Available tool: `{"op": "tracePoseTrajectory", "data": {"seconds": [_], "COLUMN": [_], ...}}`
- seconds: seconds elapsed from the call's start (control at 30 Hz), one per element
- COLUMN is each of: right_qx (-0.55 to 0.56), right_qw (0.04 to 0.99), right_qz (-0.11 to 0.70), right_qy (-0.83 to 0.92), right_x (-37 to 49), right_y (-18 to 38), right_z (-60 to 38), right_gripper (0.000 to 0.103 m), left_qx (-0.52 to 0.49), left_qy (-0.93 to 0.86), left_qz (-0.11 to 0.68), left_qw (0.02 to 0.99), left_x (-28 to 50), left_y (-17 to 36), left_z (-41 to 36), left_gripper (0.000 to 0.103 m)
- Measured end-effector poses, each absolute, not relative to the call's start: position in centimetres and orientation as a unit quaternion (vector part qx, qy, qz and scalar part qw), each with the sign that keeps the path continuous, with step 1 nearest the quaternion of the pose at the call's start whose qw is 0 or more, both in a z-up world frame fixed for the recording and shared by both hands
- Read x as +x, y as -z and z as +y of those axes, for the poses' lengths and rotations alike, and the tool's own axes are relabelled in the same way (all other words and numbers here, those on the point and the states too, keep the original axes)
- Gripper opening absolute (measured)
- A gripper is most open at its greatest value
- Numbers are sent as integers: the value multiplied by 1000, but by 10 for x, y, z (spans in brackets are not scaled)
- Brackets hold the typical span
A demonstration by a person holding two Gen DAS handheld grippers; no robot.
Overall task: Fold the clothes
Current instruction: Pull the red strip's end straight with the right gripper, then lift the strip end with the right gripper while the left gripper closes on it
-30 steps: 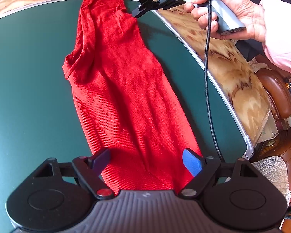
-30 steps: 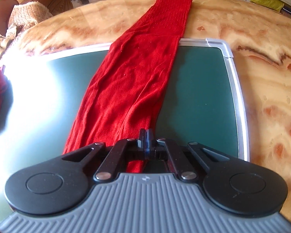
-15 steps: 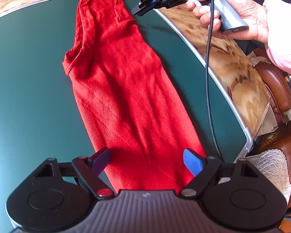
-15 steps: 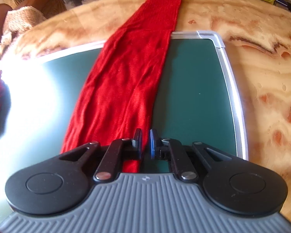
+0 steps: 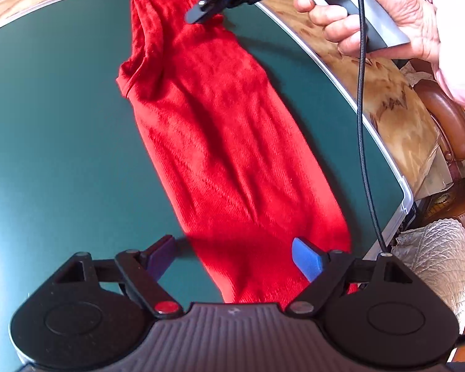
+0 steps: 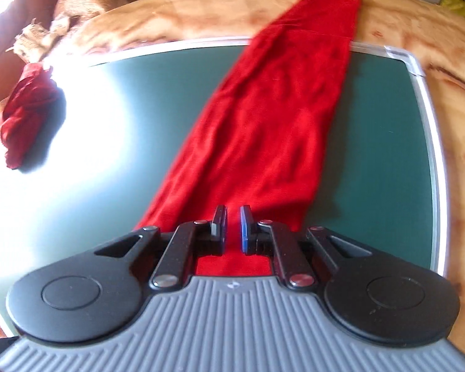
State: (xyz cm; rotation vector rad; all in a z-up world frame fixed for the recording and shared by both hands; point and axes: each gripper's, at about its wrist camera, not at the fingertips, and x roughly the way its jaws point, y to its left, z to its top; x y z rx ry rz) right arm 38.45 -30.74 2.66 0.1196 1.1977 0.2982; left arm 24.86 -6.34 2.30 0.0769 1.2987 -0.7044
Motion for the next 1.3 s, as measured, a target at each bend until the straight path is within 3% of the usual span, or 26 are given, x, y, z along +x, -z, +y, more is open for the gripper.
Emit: {"op": "tracePoseTrajectory", "data": {"seconds": [0.27,0.8,0.93,1.13,1.3], "right_qx": [-13,155,160,176,201], "right_qw": [812,794,796,760,748], "right_qz": [556,570,575,623,632], "right_qy": [-176,-146,-101,-47,-23], "right_x": [382,311,252,159,118], "right_y": [-14,-32,-42,-29,-15], "right_z": [-239,-282,-309,-324,-317], "right_gripper": [12,14,31,38,40], "left_qx": [43,54,44,48,53], "left_qy": [327,325,329,339,337], "left_qz": [591,601,609,613,623], "left_qw": [737,728,720,712,704], "left_x": [244,233,233,231,225], "left_y": [-23,-25,-26,-24,-22], "left_z": [-58,-44,-43,-50,-59], "left_gripper": [86,85,85,85,72]}}
